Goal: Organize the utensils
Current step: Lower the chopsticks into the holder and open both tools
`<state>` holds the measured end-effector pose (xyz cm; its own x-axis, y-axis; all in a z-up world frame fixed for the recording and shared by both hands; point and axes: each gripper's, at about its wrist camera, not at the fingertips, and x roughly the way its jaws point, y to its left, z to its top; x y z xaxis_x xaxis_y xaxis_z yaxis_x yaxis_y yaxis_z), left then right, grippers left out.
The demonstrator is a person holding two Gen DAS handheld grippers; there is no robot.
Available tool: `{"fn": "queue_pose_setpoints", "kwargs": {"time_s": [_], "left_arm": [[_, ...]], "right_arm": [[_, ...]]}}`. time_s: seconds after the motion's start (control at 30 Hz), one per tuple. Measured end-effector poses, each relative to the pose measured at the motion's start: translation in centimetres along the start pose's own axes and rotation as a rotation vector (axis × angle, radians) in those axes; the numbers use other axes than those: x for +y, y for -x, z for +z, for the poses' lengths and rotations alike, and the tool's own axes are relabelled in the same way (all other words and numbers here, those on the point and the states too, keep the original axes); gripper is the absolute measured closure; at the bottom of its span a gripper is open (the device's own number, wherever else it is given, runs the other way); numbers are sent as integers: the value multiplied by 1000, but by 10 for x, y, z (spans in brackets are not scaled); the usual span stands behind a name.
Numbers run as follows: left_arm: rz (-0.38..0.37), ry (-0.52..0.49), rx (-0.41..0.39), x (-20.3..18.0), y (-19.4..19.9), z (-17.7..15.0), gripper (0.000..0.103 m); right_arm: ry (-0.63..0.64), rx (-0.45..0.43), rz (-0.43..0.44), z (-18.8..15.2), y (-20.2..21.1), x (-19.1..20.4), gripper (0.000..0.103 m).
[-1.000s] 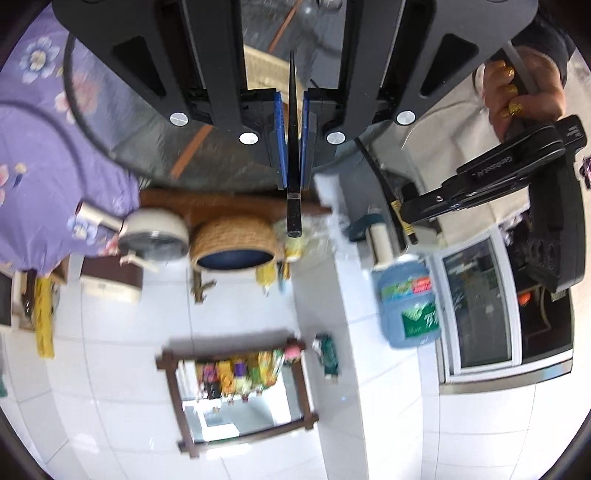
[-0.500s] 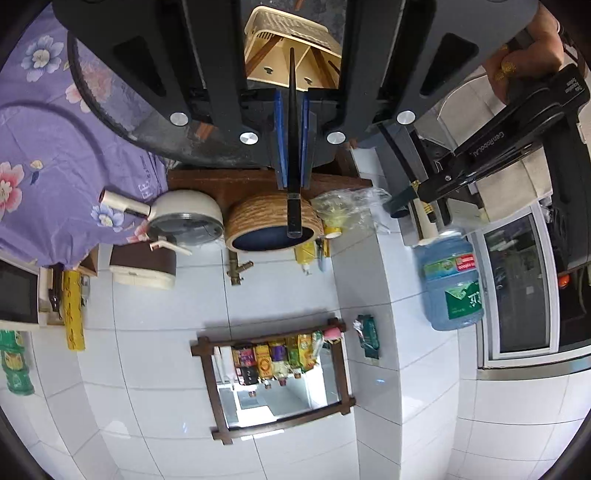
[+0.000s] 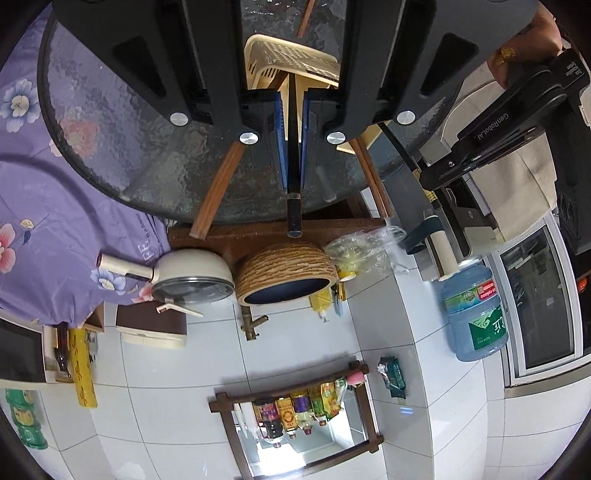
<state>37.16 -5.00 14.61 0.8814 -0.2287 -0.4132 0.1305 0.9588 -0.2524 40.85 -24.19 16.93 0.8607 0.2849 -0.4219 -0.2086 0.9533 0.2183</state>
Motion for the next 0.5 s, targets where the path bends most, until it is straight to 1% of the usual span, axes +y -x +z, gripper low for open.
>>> {"fn": "queue_pose_setpoints", "kwargs": {"time_s": [0.2,0.3,0.33,0.37,0.4,0.43,0.47,0.5], "left_arm": [[1,-4,41,3,-10,-13,97],[-5,-4,31,3,-8,-16,97],[-19,-1,37,3,-8,-17,93],[-28,-1,44,3,-8,-17,82],[-33,-3,48,2,-8,-19,75],[-34,-8,45,2,-5,-21,57],[-32,-12,41,2,-2,-23,43],[-31,-19,34,2,1,-26,40]], "right_arm": [[6,-6,-19,-4,-2,-3,95],[19,-12,-25,-5,0,-2,93],[23,-14,-35,-6,1,-3,80],[23,-23,-40,-8,3,-3,55],[17,-40,-42,-10,7,-5,44],[11,-54,-49,-11,11,-6,40],[11,-66,-59,-14,16,-7,40],[17,-59,-65,-17,19,-7,40]]}}
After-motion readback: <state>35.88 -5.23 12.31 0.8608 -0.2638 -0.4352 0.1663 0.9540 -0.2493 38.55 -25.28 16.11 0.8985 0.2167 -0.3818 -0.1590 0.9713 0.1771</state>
